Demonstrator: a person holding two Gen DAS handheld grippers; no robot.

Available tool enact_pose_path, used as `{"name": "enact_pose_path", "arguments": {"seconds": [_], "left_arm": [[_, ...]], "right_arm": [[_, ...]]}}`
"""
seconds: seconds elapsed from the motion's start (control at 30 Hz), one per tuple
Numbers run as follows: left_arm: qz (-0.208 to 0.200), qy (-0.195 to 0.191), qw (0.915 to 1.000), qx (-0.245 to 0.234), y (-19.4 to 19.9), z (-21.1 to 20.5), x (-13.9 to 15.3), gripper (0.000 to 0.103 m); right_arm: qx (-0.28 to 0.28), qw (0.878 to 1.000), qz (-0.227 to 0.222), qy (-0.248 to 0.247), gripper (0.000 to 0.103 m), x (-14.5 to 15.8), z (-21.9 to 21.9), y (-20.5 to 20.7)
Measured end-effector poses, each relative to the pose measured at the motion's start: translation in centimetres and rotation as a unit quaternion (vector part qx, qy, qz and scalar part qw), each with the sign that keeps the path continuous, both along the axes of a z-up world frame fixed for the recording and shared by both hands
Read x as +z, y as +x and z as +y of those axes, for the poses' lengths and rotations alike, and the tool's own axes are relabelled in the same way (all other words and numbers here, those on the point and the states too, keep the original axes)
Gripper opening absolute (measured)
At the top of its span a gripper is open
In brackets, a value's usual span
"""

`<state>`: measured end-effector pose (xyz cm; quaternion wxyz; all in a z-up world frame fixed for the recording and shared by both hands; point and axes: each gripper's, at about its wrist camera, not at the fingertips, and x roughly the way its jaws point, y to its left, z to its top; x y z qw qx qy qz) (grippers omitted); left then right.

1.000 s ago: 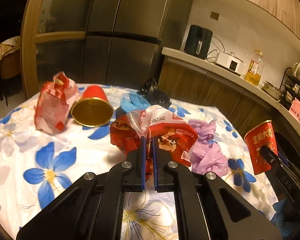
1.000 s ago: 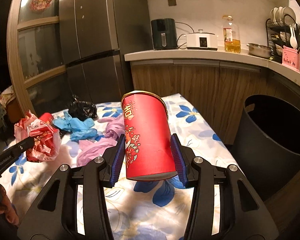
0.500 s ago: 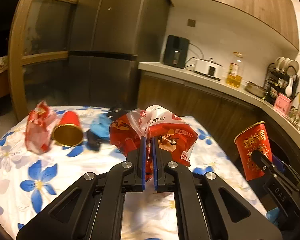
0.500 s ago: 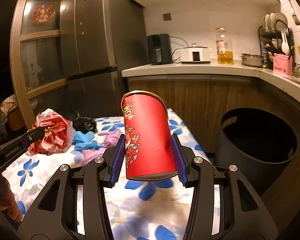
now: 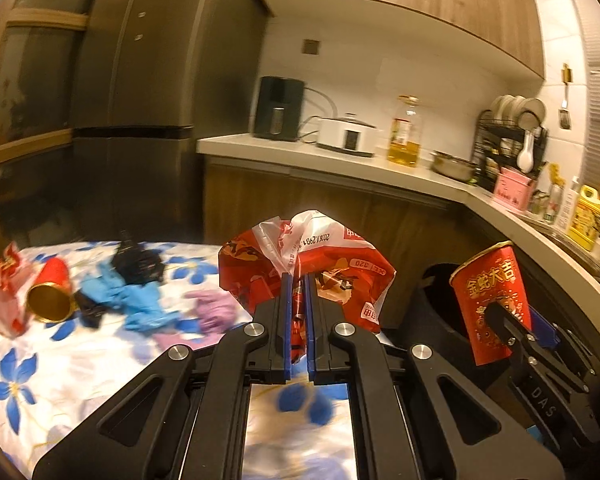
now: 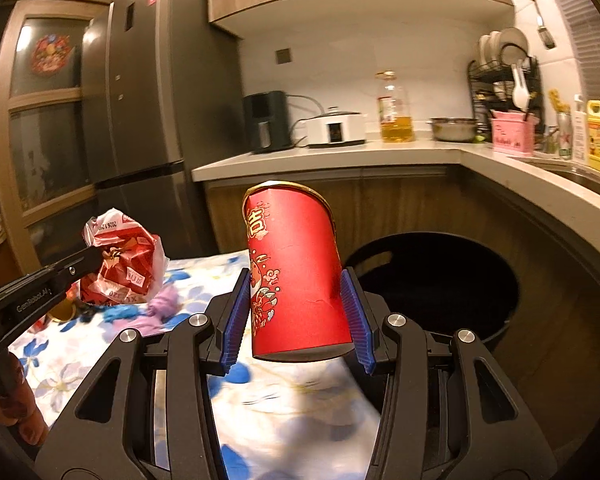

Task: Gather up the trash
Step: 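Carry the red can and red snack bag over the black bin and release both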

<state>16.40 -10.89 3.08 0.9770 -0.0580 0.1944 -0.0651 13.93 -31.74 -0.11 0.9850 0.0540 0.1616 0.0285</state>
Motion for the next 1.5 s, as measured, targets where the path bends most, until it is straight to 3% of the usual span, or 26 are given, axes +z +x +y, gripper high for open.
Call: {"name": "enact_pose_path", "arguments": {"seconds": [0.73, 1.5], "left_arm": [[-0.023, 0.014, 0.991, -0.131, 4.6, -14.2, 0.6, 0.005], [0.004, 0.019, 0.9879, -0.154, 7.0, -17.5, -1.6, 0.006]], "right_arm": [[-0.11, 0.994, -0.005, 0.011, 0.045, 0.5, -11.7, 1.7], [-0.118, 0.993, 0.017, 0.007, 0.046, -0.9, -14.0, 4.3]]}}
